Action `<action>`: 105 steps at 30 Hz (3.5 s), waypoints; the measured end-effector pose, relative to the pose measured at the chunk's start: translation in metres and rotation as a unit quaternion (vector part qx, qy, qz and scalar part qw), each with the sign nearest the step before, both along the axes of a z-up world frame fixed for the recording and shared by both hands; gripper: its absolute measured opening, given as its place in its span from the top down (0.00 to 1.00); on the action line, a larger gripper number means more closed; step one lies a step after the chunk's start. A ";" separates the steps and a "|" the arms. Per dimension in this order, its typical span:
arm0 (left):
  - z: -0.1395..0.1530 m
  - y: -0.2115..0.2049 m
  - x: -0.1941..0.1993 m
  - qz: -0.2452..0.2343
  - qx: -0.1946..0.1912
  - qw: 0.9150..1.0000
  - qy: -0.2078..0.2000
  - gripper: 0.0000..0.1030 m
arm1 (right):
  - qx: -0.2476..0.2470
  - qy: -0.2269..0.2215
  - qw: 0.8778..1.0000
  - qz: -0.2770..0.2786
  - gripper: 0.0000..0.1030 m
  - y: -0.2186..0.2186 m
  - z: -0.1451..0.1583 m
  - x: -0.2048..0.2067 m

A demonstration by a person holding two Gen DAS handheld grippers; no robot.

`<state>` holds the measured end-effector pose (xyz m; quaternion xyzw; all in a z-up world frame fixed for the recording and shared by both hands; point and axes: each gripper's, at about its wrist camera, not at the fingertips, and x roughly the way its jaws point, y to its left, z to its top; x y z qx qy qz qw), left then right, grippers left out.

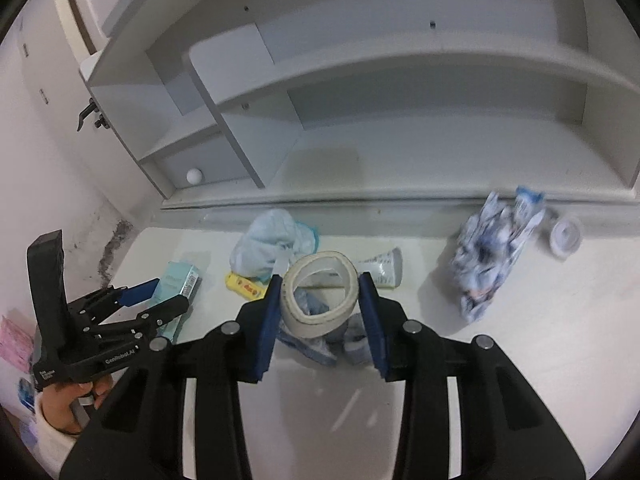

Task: Collect trash
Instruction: 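Grasp the teal cigarette box with the left tool while the right grasps the tape roll, then carry the teal box and tape roll over the bin and release both, then grasp the light blue sock with the left tool while the right grasps the grey sock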

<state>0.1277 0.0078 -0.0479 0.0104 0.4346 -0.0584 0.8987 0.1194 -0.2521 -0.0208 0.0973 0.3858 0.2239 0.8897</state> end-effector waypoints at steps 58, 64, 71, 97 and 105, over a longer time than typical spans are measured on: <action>-0.154 -0.607 -0.335 -0.598 0.118 0.777 0.157 0.09 | 0.211 0.242 0.801 -0.506 0.17 -0.521 -0.303 -0.480; 0.003 -0.531 -0.311 -0.600 -0.015 0.800 -0.004 0.06 | 0.014 0.063 0.812 -0.580 0.05 -0.526 -0.131 -0.469; 0.069 -0.358 -0.194 -0.383 0.040 0.913 -0.137 0.06 | -0.070 -0.057 0.864 -0.495 0.06 -0.443 -0.041 -0.365; 0.023 -0.033 0.016 -0.038 0.057 0.997 -0.023 0.06 | -0.114 -0.013 0.993 0.014 0.06 -0.017 -0.026 -0.030; 0.013 -0.052 0.058 -0.070 0.051 0.996 -0.010 0.06 | -0.129 -0.009 0.991 0.047 0.09 0.015 -0.033 0.003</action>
